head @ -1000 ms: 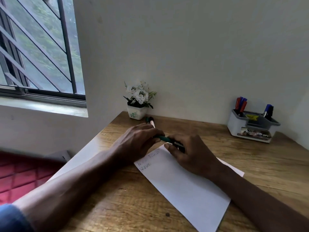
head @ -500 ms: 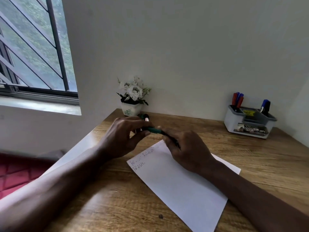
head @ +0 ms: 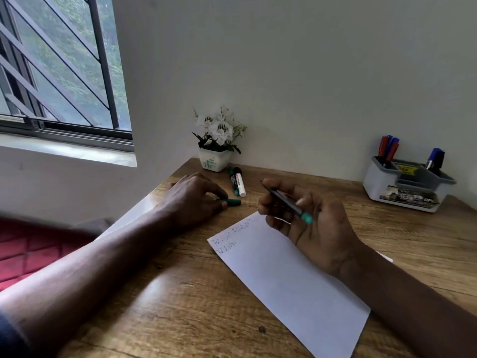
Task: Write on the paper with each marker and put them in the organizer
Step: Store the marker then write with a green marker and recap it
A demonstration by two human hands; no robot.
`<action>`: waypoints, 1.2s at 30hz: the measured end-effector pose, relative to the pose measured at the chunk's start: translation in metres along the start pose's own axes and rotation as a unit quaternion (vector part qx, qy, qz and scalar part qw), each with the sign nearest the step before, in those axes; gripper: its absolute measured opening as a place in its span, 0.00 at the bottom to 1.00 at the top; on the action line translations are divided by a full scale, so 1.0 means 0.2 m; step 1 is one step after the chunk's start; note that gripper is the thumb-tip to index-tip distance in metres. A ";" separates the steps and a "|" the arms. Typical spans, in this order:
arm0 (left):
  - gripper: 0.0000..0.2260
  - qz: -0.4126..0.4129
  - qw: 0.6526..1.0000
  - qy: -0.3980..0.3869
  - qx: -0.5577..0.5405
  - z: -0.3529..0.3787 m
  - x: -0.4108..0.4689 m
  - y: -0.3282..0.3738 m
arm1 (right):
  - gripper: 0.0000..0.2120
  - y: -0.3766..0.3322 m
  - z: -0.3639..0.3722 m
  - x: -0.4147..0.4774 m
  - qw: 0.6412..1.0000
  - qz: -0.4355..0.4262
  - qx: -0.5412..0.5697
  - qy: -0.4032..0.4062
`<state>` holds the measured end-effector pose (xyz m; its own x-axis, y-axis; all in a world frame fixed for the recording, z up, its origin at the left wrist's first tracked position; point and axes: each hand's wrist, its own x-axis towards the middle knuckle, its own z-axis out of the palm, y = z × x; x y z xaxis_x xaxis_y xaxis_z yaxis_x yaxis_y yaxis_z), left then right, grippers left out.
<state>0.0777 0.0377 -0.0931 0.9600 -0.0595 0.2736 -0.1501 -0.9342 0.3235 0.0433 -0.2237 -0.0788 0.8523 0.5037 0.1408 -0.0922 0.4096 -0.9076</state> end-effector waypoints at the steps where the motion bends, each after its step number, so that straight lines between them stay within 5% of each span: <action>1: 0.18 -0.011 1.000 -0.008 -0.002 0.00 0.00 0.00 | 0.29 0.00 -0.02 0.00 1.000 -0.002 0.015 -0.021; 3: 0.35 -0.045 0.998 -0.045 -0.028 -0.01 -0.02 0.00 | 0.36 0.00 -0.02 0.00 0.999 -0.006 0.028 -0.029; 6: 0.59 -0.071 0.989 -0.119 -0.046 -0.04 -0.05 0.03 | 0.15 -0.01 0.01 0.00 1.000 -0.011 -0.007 0.015; 8: 0.66 -0.062 0.984 -0.169 -0.009 -0.05 -0.05 0.04 | 0.10 -0.01 0.04 -0.01 0.998 -0.006 -0.057 0.040; 12: 0.65 -0.047 0.976 -0.211 0.034 -0.06 -0.06 0.07 | 0.19 0.00 0.09 -0.02 0.984 0.041 -0.174 0.003; 17: 0.61 -0.042 0.973 -0.220 0.052 -0.07 -0.06 0.08 | 0.07 0.05 0.16 -0.03 0.929 0.029 -0.369 0.013; 23: 0.65 -0.035 0.968 -0.238 0.076 -0.08 -0.06 0.09 | 0.01 0.06 0.18 -0.03 0.920 0.033 -0.389 0.032; 36: 0.63 -0.034 0.971 -0.226 0.067 -0.09 -0.07 0.09 | 0.10 0.11 0.17 -0.01 0.866 -0.038 -0.498 0.025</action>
<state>0.0570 0.0276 -0.0744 0.9767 -0.1157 -0.1806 -0.0791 -0.9769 0.1985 0.0222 -0.1898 -0.0846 0.8596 0.4609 0.2206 0.4342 -0.4314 -0.7908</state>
